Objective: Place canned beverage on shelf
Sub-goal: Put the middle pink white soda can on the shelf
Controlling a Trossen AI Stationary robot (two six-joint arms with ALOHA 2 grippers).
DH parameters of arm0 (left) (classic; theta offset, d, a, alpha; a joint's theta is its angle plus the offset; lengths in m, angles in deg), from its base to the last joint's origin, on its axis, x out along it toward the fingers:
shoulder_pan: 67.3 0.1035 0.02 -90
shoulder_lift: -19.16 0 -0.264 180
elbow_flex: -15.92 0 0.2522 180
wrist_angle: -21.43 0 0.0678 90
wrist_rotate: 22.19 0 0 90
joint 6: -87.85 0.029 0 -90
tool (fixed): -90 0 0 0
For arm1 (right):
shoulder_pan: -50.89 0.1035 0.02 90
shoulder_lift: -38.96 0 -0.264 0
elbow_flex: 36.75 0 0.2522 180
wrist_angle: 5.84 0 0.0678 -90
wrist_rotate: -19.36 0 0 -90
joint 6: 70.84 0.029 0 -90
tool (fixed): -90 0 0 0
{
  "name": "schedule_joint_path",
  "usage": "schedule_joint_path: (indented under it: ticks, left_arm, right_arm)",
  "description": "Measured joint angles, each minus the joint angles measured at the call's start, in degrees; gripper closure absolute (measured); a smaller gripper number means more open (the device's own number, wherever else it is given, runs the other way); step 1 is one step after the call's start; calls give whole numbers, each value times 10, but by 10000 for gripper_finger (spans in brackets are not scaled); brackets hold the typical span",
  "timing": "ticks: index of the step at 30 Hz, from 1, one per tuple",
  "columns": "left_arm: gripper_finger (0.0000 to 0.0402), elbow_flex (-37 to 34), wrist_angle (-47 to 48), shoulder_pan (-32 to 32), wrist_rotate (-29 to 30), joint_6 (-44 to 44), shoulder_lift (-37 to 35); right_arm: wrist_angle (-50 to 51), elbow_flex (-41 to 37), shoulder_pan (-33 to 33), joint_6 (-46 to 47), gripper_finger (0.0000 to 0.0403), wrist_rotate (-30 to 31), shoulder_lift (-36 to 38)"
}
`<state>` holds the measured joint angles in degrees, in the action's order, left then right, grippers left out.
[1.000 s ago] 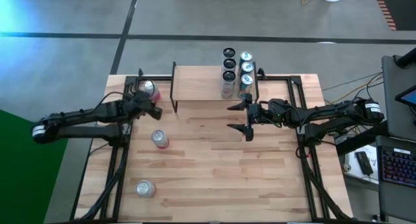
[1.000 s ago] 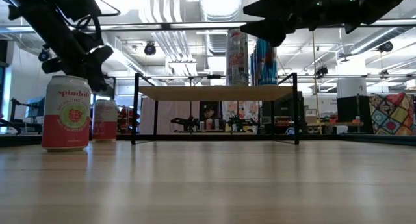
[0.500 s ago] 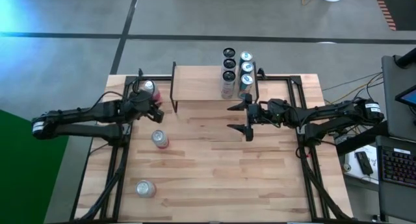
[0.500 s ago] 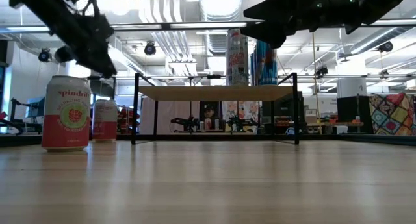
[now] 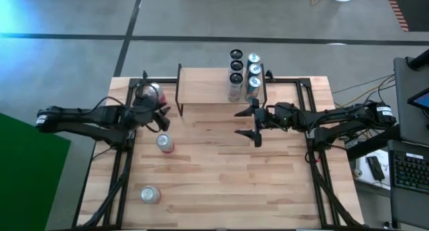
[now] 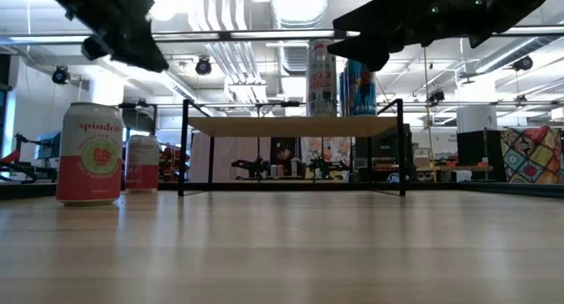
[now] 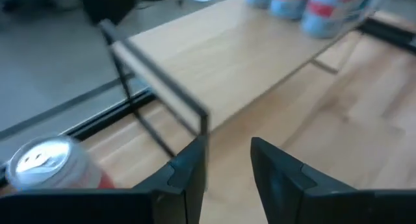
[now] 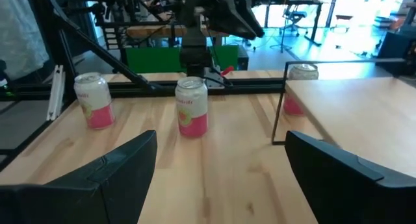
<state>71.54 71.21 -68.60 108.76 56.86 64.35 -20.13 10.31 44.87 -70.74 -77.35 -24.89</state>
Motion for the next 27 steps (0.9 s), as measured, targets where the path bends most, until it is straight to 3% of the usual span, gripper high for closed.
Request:
schedule_joint_path:
  ticks: [4,8,11,19,27]
  left_arm:
    - [266,-26,0,-2,-15,-25,22]
    - [220,-44,-12,-17,-116,-50,43]
    - [183,-56,-13,-52,-150,-86,59]
    - [106,-17,5,-154,-100,-117,80]
    - [93,-5,135,-245,-73,-251,130]
  right_arm:
    - [14,0,1,7,76,-36,0]
    - [16,0,1,15,76,-38,0]
    - [15,0,1,15,76,-38,0]
    - [11,0,1,15,76,-38,0]
    - [7,0,1,13,76,-38,0]
